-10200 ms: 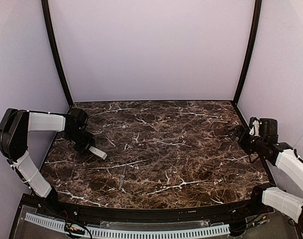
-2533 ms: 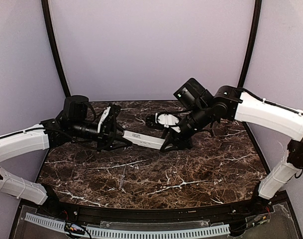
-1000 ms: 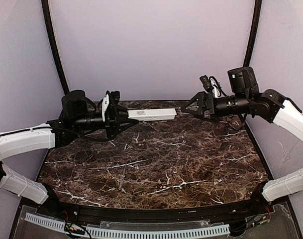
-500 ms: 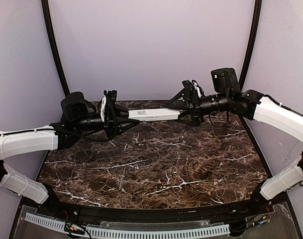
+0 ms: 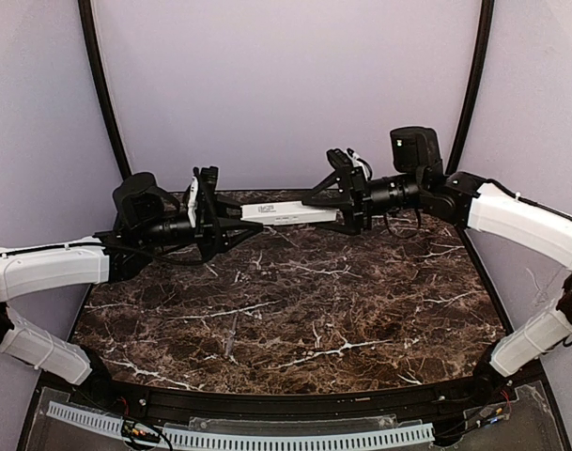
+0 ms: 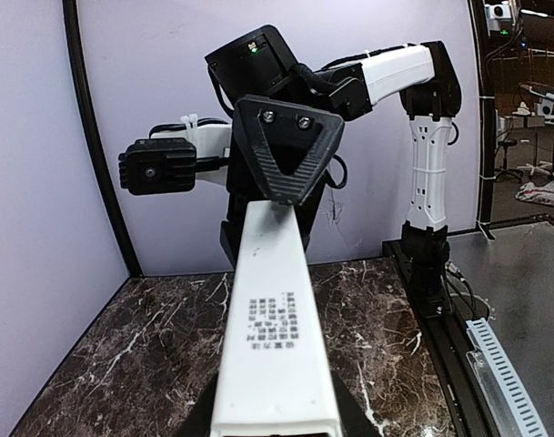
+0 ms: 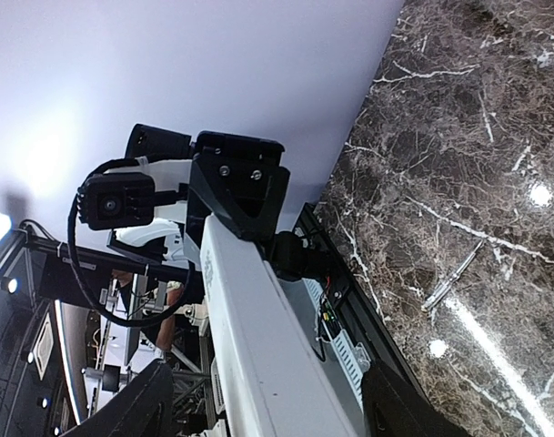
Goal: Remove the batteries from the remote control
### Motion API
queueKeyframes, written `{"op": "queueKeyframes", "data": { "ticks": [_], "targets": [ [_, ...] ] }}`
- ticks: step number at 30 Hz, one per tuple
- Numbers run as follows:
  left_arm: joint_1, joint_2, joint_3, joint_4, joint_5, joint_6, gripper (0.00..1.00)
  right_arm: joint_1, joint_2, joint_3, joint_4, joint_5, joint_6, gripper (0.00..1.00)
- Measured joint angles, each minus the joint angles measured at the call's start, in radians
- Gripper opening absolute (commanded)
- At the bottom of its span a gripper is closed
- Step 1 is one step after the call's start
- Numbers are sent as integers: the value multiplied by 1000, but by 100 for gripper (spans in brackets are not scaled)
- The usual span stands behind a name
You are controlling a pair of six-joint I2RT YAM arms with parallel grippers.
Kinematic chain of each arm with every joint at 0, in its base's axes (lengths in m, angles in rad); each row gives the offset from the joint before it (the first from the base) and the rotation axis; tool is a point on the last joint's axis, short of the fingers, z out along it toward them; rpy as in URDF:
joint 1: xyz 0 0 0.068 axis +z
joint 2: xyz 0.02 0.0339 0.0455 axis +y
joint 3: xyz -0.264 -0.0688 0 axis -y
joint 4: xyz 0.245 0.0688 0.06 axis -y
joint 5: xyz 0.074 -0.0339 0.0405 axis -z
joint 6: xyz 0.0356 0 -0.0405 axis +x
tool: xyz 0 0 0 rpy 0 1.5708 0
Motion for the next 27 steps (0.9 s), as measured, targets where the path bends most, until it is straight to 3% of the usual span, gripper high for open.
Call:
{"op": "queueKeyframes", "data": {
  "ticks": [14,27],
  "targets": [
    [0,0,-2,18,27,-8,0,21,5,-14,58,-35,4,23],
    [-3,-1,-23,45,34,16,0,26,-20,-55,101,-53,42,22]
  ]
}}
